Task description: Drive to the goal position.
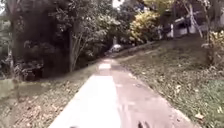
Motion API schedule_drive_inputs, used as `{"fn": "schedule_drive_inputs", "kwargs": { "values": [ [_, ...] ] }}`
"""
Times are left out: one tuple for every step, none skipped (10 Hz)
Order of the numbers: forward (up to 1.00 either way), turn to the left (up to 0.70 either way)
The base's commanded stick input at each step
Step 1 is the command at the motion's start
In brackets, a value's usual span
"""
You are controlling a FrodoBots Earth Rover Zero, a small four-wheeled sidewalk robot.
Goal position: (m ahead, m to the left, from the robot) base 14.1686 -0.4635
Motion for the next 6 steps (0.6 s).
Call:
{"fn": "schedule_drive_inputs", "kwargs": {
  "values": [
    [0.70, 0.00],
    [0.70, 0.00],
    [0.70, 0.01],
    [0.70, 0.26],
    [0.70, 0.35],
    [0.70, 0.34]
  ]
}}
